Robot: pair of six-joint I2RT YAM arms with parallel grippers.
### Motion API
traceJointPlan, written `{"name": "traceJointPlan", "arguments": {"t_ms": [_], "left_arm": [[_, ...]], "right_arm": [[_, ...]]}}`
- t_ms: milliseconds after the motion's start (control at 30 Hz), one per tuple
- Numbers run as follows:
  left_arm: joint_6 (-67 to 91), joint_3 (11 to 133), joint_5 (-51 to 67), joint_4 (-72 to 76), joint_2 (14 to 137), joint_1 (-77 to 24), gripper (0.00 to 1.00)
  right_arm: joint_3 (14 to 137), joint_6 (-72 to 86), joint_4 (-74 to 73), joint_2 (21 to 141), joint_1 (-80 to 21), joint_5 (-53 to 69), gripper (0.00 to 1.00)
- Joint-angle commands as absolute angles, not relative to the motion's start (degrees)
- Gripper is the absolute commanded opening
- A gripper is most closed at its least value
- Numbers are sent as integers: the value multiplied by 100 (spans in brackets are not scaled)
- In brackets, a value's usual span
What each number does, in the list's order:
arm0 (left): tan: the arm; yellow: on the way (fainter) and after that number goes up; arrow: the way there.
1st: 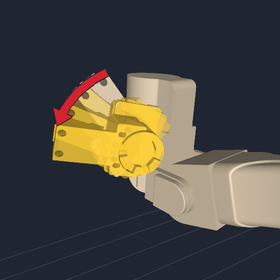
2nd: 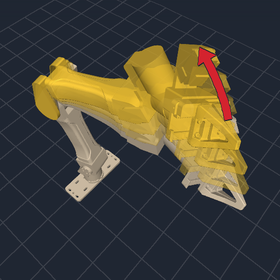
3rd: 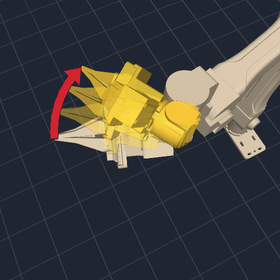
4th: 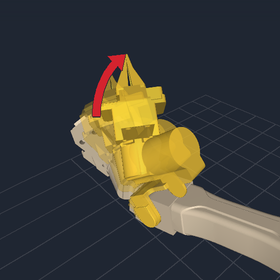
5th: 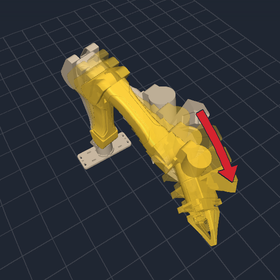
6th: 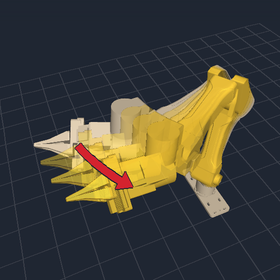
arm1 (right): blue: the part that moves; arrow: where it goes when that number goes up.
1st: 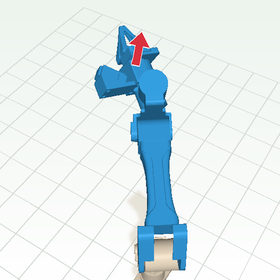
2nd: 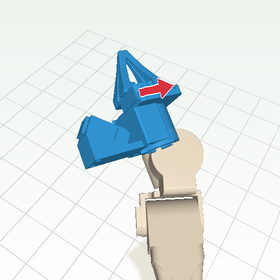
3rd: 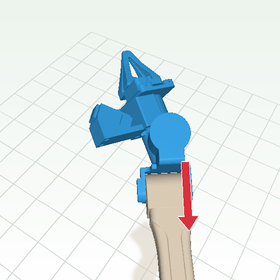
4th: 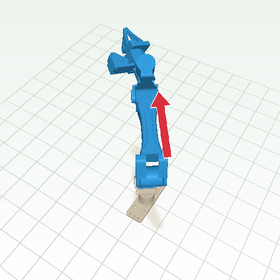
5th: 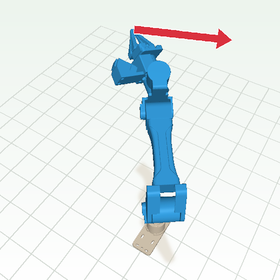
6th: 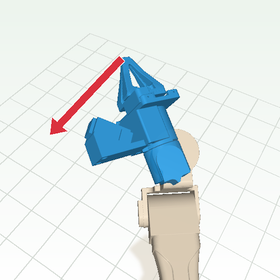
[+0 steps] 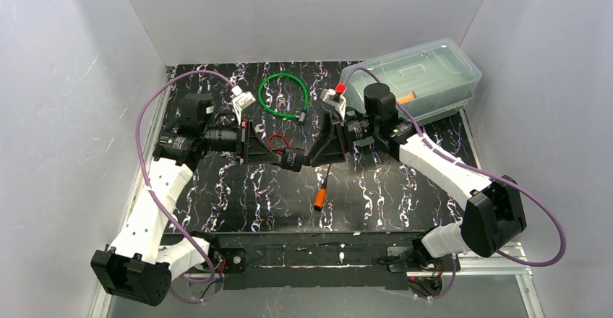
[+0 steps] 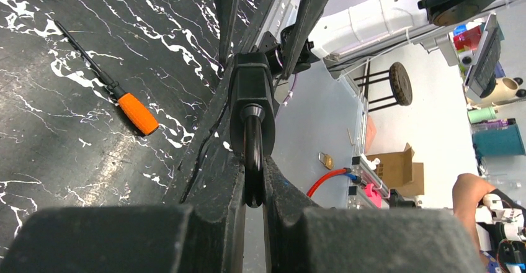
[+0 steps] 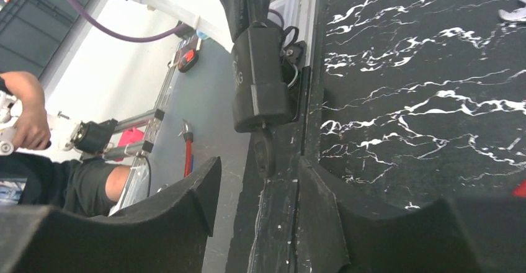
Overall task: Lock with the key
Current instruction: Lock the lock.
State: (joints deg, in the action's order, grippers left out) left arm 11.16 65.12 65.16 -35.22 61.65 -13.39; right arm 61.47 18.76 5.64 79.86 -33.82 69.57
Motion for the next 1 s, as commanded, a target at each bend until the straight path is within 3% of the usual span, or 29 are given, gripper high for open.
{"name": "traceJointPlan", "arguments": {"t_ms": [0, 100, 533, 833, 967], "left_arm": [[939, 6683, 7035, -3483, 6039, -1448, 0], [864, 6659, 7007, -3480, 6010, -1463, 0], [1090, 6507, 7187, -3154, 6039, -1459, 0], [922, 6970, 7221, -3416, 6302, -1083, 0], [774, 7342, 7278, -3527, 6406, -811, 0]], "right_arm": [[6337, 1670, 490, 8001, -3686, 7043, 56], [6333, 1707, 537, 8033, -3818, 7043, 51], [6171, 1881, 668, 7870, -3849, 7072, 2], [5736, 1923, 724, 7609, -3724, 6941, 1], [5211, 2642, 1604, 7453, -3414, 6890, 1]]}}
